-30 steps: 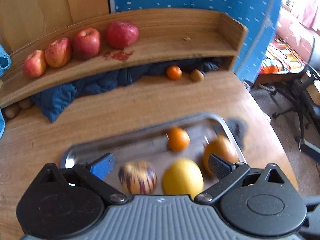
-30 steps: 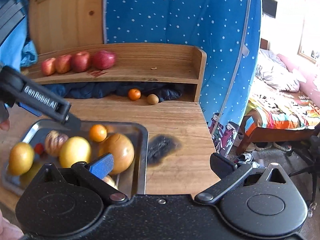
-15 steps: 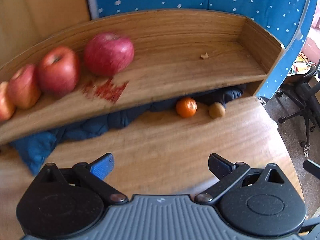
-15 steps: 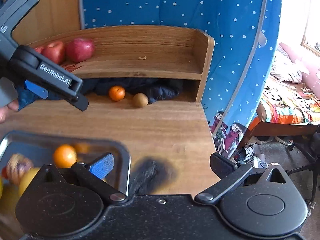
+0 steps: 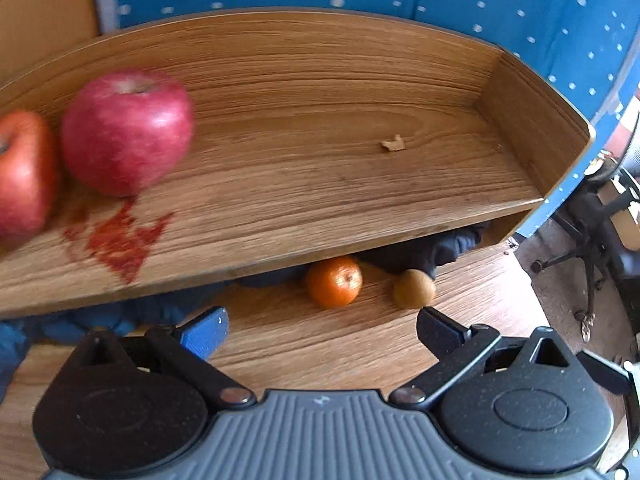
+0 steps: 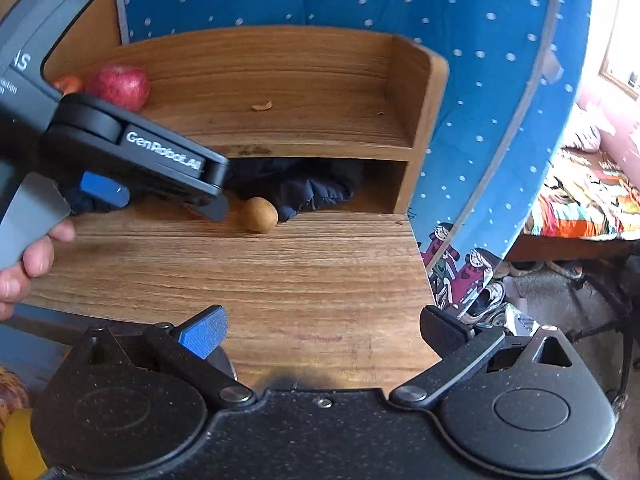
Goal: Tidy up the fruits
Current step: 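Grasp the last orange with the left tool while the right tool grasps a small brown kiwi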
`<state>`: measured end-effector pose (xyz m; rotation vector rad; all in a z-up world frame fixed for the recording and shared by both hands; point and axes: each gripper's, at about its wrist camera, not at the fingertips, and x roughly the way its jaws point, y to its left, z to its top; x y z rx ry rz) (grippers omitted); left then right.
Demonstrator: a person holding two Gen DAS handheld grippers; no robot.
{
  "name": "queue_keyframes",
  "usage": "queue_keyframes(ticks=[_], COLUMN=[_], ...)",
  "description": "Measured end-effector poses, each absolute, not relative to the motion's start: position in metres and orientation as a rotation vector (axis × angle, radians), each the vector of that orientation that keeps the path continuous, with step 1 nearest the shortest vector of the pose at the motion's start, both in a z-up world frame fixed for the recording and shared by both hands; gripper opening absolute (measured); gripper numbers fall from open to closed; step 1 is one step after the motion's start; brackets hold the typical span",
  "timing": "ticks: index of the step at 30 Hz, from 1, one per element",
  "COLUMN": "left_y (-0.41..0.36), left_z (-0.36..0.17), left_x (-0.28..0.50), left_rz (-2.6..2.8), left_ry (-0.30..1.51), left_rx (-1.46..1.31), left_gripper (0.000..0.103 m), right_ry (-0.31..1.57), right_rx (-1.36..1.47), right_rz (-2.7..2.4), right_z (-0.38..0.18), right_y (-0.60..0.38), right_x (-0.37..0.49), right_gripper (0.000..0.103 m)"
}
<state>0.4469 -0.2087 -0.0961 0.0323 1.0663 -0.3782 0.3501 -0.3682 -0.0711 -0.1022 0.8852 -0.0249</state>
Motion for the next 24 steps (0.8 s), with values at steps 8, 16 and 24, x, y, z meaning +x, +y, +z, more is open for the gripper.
queue_keyframes(ticks=[8,16,24], left_y=[-0.21,-0.199,-0.204], left_z=[-0.106,-0.111,-0.115], left_x=[0.46,0.466,0.471], left_rz=[-0.366,-0.391,-0.395], left_ry=[1.069,1.074,1.062], left_rx=[0.015,-0.035,-0.047], left_gripper=[0.095,0.075,0.057], right_ry=[0.863,0.86,0.868], right_rx=[-0.146,-0.183,-0.226], right_rz=[0.062,0.12,0.171], right_z=[-0.078,-0.083,-0.089], right_y=[-0.357,-0.343,-0.334], right_x=[0.384,0.408,0.422], right_gripper=[0.09,0.053,0.042])
